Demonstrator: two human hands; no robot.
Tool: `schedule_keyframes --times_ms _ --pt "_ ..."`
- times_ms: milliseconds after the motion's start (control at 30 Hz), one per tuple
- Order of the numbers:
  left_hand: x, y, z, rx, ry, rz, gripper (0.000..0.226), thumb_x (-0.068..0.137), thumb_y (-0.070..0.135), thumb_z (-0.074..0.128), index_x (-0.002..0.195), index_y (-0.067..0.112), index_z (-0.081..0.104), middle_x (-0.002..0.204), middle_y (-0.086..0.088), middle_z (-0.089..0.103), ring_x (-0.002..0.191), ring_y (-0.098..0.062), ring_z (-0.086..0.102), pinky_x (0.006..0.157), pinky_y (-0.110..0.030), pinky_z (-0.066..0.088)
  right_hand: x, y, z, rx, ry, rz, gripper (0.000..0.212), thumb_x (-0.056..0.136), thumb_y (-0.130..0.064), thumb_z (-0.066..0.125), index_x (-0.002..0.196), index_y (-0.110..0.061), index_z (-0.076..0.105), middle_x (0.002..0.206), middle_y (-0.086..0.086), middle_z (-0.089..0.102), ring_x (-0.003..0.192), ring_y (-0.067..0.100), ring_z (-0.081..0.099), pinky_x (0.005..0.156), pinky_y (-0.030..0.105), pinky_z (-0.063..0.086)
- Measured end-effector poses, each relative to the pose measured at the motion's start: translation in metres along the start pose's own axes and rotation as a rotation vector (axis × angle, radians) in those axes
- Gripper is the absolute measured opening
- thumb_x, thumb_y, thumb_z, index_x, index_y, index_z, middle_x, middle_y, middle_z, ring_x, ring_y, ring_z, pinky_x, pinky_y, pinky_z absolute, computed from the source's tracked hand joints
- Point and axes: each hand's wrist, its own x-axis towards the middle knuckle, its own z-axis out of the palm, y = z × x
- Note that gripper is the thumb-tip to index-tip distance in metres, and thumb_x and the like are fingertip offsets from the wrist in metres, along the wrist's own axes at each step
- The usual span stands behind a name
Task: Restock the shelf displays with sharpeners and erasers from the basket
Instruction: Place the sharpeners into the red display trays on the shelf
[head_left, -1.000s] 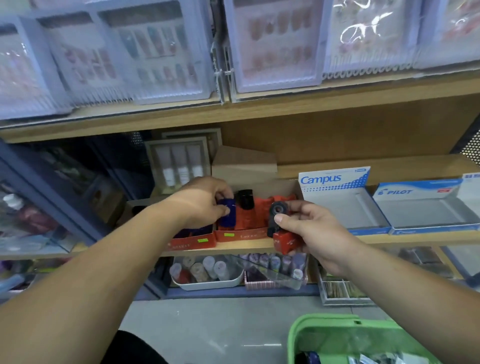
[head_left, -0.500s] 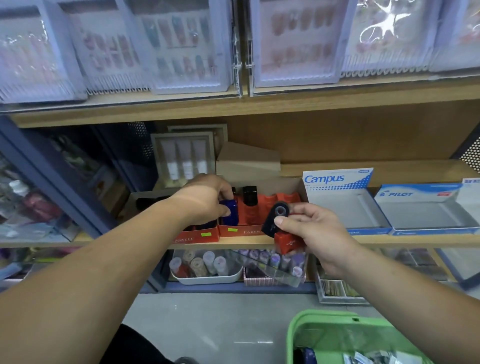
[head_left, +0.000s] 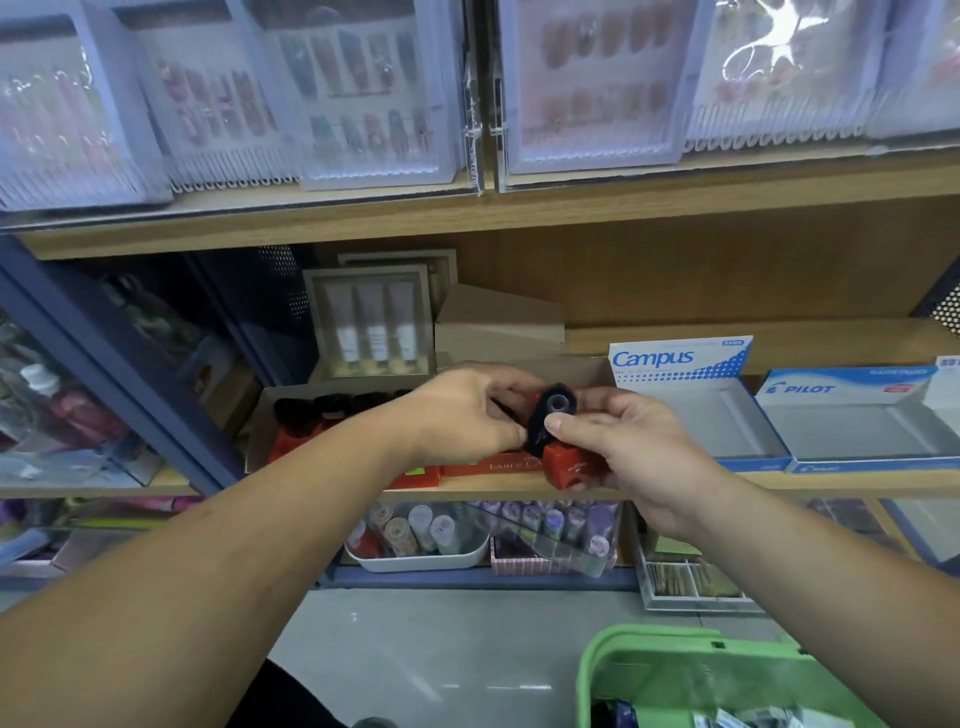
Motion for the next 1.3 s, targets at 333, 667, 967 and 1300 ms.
schedule_keyframes --times_ms 333,667,967,1300 --pt "0.033 0.000 -0.005 0.128 0.275 -0.046 0.033 0.090 0.017 0.071 0.109 0.044 0.065 0.102 0.016 0.065 0.092 -0.006 0.063 0.077 -0.022 0.051 0.008 -0.008 -0.021 0.174 -0.076 0.198 0.029 0.086 0.005 0.071 0.114 -0.002 0.069 0.108 0.021 0.071 0.090 0.028 0.070 0.065 0.033 0.061" --pt "0.074 -0.001 0.011 0.289 0.402 0.040 0.024 0.091 0.016 0.071 0.110 0.031 0.074 0.114 0.011 0.070 0.108 -0.015 0.064 0.096 -0.038 0.055 0.009 -0.006 -0.036 0.083 -0.031 0.197 0.027 0.088 -0.004 0.076 0.114 -0.003 0.069 0.110 0.014 0.073 0.097 0.022 0.069 0.078 0.034 0.062" --pt "0.085 -0.001 0.020 0.276 0.442 0.099 0.031 0.087 0.003 0.071 0.110 0.024 0.072 0.099 0.012 0.065 0.087 -0.006 0.061 0.071 -0.015 0.046 0.008 -0.005 -0.055 0.039 0.091 0.132 0.034 0.079 -0.009 0.084 0.107 -0.014 0.066 0.101 0.006 0.079 0.098 0.023 0.075 0.072 0.036 0.056" --pt "0.092 -0.010 0.031 0.391 0.486 0.080 0.033 0.083 0.012 0.078 0.111 0.028 0.071 0.113 0.005 0.060 0.101 -0.018 0.058 0.083 -0.027 0.047 0.009 -0.004 -0.053 0.139 0.108 0.067 0.044 0.082 -0.001 0.081 0.121 -0.003 0.062 0.109 0.016 0.076 0.093 0.027 0.077 0.083 0.039 0.062"
